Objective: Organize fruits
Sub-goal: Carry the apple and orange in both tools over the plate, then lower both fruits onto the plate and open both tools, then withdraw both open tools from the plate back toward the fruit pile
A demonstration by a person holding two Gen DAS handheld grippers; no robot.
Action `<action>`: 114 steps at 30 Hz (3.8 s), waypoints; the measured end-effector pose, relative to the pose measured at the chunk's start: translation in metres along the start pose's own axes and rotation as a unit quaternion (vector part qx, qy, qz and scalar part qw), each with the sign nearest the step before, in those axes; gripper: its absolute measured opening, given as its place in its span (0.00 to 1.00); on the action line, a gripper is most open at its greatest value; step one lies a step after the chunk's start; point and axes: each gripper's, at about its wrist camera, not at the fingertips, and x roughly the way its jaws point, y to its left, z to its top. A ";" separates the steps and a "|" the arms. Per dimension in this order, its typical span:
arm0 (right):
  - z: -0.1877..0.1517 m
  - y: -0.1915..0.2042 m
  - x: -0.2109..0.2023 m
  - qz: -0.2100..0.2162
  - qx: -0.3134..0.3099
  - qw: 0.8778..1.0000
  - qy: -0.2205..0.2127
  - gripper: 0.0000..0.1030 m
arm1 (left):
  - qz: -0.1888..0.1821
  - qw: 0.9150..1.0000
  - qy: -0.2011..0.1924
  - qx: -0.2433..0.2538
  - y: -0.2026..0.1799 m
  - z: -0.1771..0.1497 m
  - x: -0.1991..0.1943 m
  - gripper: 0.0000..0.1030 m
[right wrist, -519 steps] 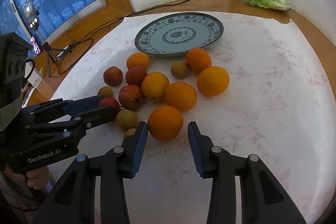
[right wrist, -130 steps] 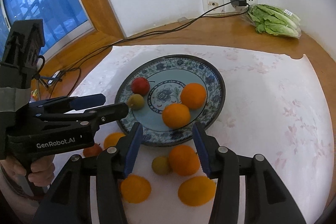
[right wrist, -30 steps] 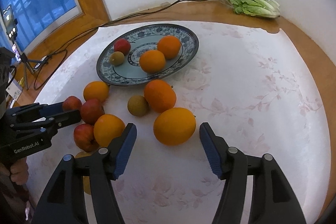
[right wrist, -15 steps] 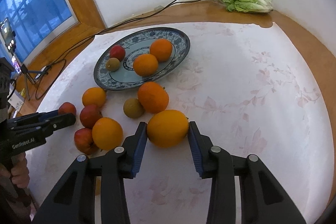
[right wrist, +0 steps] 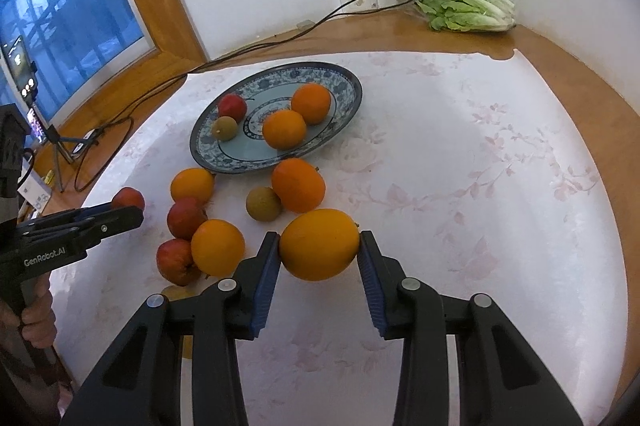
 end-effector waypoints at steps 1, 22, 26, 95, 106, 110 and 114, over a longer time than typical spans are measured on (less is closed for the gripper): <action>0.000 0.000 0.000 0.000 0.000 1.000 -0.001 0.39 | 0.000 1.000 -0.001 0.000 0.000 0.001 -0.001 0.33; 0.014 0.004 -0.014 0.001 -0.019 1.000 -0.021 0.39 | -0.016 0.999 -0.019 0.045 -0.032 0.040 0.002 0.33; 0.018 0.004 -0.016 -0.001 -0.024 0.999 -0.025 0.39 | -0.023 0.999 -0.014 0.044 -0.037 0.046 0.010 0.33; 0.089 -0.009 0.067 -0.020 -0.063 0.998 -0.019 0.46 | -0.023 0.999 0.010 0.036 -0.043 0.083 0.078 0.43; 0.082 -0.009 0.042 -0.017 -0.042 0.999 -0.025 0.48 | -0.024 0.999 0.004 0.038 -0.045 0.077 0.054 0.52; 0.078 -0.009 0.034 -0.015 -0.035 0.999 -0.020 0.48 | -0.023 0.999 0.004 0.039 -0.045 0.071 0.047 0.52; 0.072 -0.006 0.028 -0.011 -0.035 0.999 -0.018 0.48 | -0.024 0.999 0.005 0.033 -0.042 0.066 0.040 0.52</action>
